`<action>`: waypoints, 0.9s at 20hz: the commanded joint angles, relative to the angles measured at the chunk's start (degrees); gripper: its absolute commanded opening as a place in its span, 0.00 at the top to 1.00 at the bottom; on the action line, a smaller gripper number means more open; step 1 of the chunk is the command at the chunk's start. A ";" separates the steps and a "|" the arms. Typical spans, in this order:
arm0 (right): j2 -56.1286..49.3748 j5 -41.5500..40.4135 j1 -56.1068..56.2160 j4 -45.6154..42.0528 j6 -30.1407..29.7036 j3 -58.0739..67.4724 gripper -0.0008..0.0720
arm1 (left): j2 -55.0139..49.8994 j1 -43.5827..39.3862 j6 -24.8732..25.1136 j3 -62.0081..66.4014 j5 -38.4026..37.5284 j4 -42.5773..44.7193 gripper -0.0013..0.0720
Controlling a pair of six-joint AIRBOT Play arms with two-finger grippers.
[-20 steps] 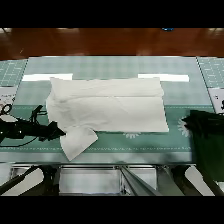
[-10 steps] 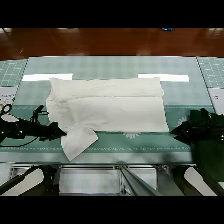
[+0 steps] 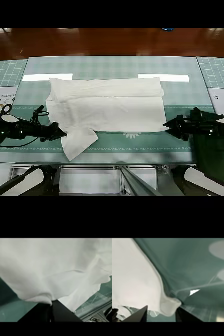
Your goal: Fold the shirts.
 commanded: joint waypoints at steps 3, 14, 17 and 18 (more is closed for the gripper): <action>-3.54 -6.56 8.04 3.37 -0.44 2.82 0.52 | -0.02 -0.02 -0.13 0.04 0.79 -0.09 0.96; -3.06 1.25 13.42 -2.58 0.11 22.18 0.96 | -2.10 2.14 0.31 17.25 4.85 -9.70 0.96; -8.22 -2.05 18.10 -2.38 0.17 28.20 0.96 | -10.16 -1.57 -1.01 25.35 4.87 -9.73 0.96; -10.60 -2.27 19.02 -2.36 0.48 30.99 0.96 | -13.29 -2.49 -2.78 28.89 4.81 -9.73 0.96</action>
